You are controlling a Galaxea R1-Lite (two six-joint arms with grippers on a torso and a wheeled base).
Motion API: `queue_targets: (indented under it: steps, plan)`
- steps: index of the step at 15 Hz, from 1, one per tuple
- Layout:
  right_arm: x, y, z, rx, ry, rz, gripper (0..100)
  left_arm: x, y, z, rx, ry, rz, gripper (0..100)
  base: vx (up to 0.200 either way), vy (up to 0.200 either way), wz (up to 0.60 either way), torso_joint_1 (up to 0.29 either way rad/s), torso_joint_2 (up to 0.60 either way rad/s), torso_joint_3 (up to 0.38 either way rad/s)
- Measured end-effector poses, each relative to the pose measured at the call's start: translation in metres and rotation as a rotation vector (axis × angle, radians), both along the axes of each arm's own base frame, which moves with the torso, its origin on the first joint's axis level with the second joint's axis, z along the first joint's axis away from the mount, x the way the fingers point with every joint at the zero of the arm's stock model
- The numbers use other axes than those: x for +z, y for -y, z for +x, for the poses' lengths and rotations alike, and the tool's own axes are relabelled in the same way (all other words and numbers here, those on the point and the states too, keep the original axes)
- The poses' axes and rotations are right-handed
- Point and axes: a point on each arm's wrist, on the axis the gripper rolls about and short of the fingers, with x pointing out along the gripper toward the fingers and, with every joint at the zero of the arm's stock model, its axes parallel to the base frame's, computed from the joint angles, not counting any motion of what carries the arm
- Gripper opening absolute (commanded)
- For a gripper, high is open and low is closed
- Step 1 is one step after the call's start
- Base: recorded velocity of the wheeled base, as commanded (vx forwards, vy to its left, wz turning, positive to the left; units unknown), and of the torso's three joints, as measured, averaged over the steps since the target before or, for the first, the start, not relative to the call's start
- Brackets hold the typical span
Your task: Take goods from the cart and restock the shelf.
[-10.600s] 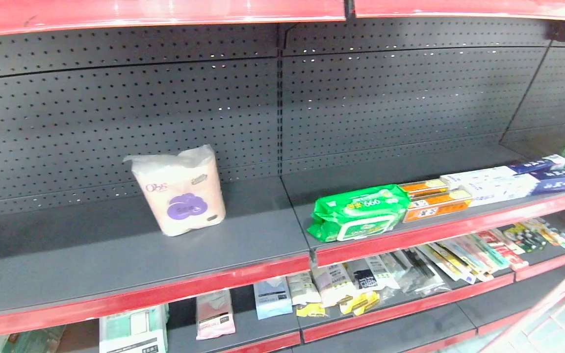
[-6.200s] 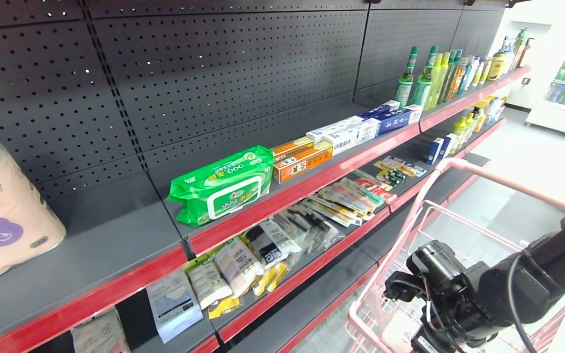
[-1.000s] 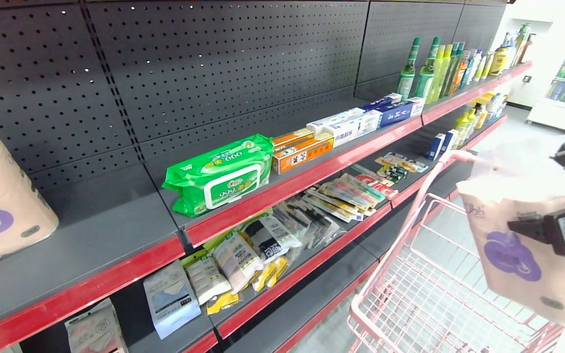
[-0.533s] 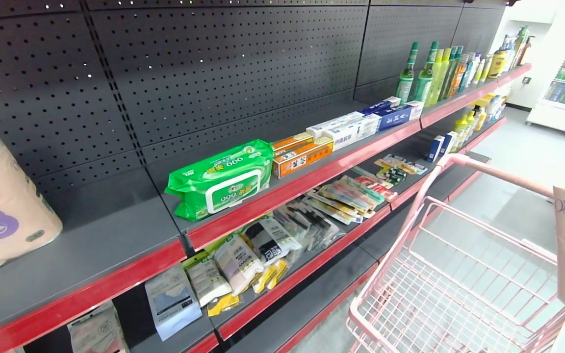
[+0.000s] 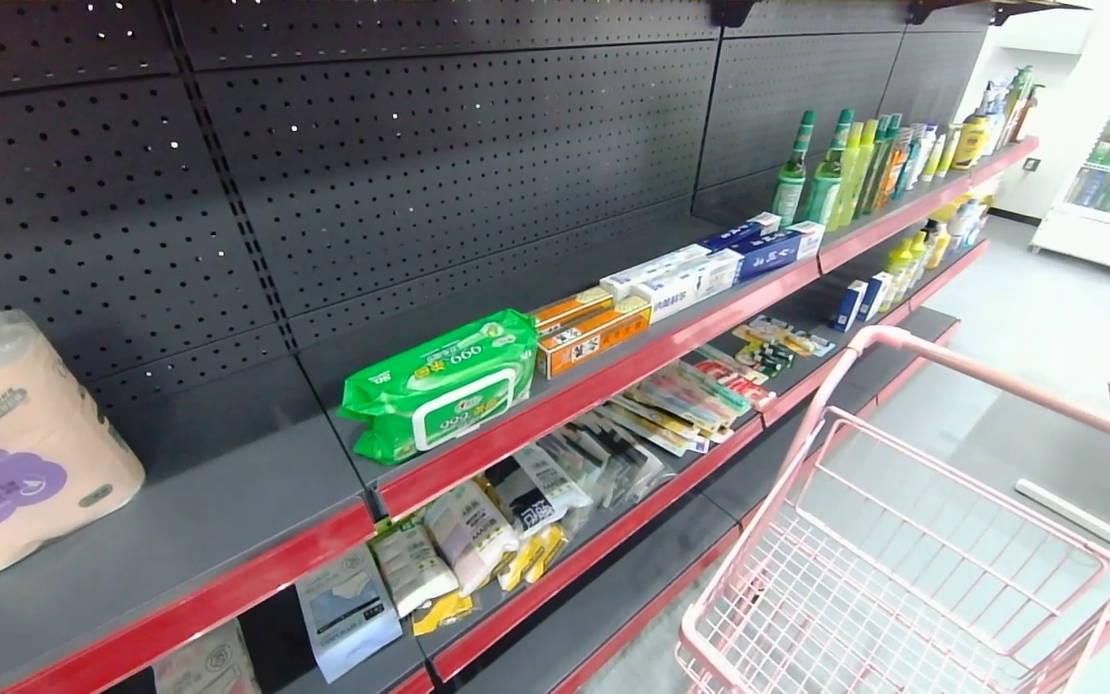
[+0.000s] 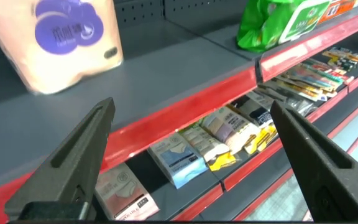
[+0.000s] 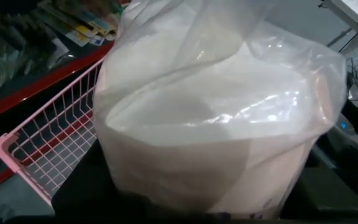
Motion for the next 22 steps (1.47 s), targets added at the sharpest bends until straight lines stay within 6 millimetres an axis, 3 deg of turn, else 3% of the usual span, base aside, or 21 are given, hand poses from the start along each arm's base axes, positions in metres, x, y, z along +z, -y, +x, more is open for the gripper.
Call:
queue_targets:
  steps: [15,22]
  plan:
    - [-0.021,0.002,0.003,0.007,-0.109,-0.072,0,0.0,0.0,0.0,0.0,0.0,0.0,100,0.0,0.0,0.0,0.122,-0.27,-0.143]
    - [-0.024,0.002,0.003,0.007,-0.12,-0.079,0,0.0,0.0,0.0,0.0,0.0,0.0,100,0.0,0.0,0.6,0.006,0.0,0.0]
